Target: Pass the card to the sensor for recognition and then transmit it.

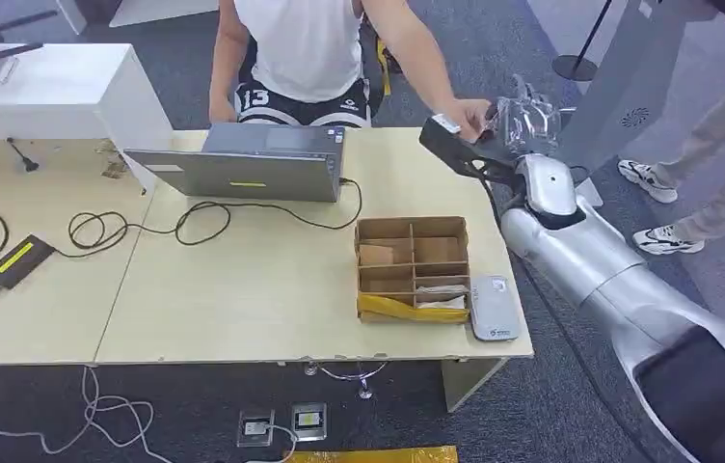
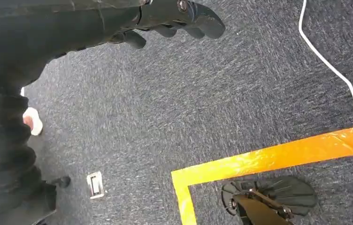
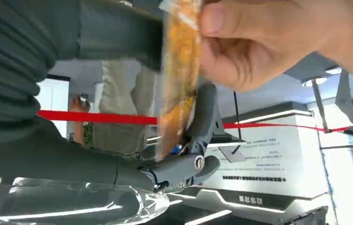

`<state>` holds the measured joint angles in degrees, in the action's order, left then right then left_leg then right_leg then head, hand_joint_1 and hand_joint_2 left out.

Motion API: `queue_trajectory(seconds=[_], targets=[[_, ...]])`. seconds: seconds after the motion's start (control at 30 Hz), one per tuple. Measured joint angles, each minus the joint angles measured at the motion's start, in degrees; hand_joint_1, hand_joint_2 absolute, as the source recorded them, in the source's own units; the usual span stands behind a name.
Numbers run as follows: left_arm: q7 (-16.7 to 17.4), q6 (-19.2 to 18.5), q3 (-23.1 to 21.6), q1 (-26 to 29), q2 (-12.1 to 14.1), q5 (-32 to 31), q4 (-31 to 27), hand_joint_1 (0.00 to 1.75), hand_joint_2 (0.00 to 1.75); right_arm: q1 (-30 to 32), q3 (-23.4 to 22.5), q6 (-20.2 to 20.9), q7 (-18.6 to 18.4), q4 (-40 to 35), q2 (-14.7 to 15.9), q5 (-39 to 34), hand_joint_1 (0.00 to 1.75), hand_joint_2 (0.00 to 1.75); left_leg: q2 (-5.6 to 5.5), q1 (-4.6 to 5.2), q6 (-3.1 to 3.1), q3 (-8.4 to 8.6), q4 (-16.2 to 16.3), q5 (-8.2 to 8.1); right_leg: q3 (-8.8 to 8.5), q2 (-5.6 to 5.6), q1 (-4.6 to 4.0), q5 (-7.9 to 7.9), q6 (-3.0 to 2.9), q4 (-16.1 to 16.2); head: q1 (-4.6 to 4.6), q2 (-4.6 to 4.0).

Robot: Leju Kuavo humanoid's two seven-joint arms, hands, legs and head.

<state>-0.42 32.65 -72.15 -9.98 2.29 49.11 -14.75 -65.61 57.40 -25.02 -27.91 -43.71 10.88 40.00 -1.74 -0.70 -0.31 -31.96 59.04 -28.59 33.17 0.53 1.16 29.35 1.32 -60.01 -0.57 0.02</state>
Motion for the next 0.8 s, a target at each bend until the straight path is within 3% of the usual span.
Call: queue_trajectory(seconds=[0.33,0.5,0.6,0.7,0.8], targets=[[0.0,0.1,0.0,0.0,0.0,-0.1,0.0,0.0,1.75,0.1,0.2,-2.5,1.4,0.3,0.0,-1.1,0.0,1.75,0.01,0.0,0.0,-0.02,0.0,0.0,0.0,-0.01,0.0,0.0,0.0,0.0,-0.02,0.0],[-0.4,1.0,0.0,0.5,-0.2,0.6,0.0,0.0,1.75,2.3,-0.9,-10.7,7.4,-2.7,0.1,-8.5,0.0,1.75,0.02,0.0,0.0,0.02,0.0,-0.01,0.0,0.05,0.0,0.0,0.0,0.0,0.0,0.0],[-1.5,1.6,0.1,1.0,-0.3,1.4,0.0,0.0,1.75,5.9,-2.6,-12.9,11.9,-9.0,0.5,-14.4,0.0,1.75,0.09,-0.03,-0.03,0.09,0.0,-0.03,-0.03,0.07,-0.04,0.01,-0.01,0.0,0.0,0.0],[-2.9,1.8,0.2,1.9,-0.3,2.5,0.0,0.0,1.75,13.1,-4.1,-9.3,18.3,-20.5,1.7,-22.4,0.0,1.75,0.1,-0.1,-0.09,0.13,0.0,-0.08,-0.06,0.08,-0.12,0.02,-0.03,0.0,-0.04,0.0],[-3.7,1.9,0.5,2.7,-0.3,3.1,0.0,0.0,1.75,18.8,-4.6,-4.6,21.2,-31.3,3.5,-23.8,0.0,1.75,0.13,-0.1,-0.09,0.1,0.0,-0.1,-0.01,0.13,-0.11,0.02,-0.03,0.0,0.0,0.0]])
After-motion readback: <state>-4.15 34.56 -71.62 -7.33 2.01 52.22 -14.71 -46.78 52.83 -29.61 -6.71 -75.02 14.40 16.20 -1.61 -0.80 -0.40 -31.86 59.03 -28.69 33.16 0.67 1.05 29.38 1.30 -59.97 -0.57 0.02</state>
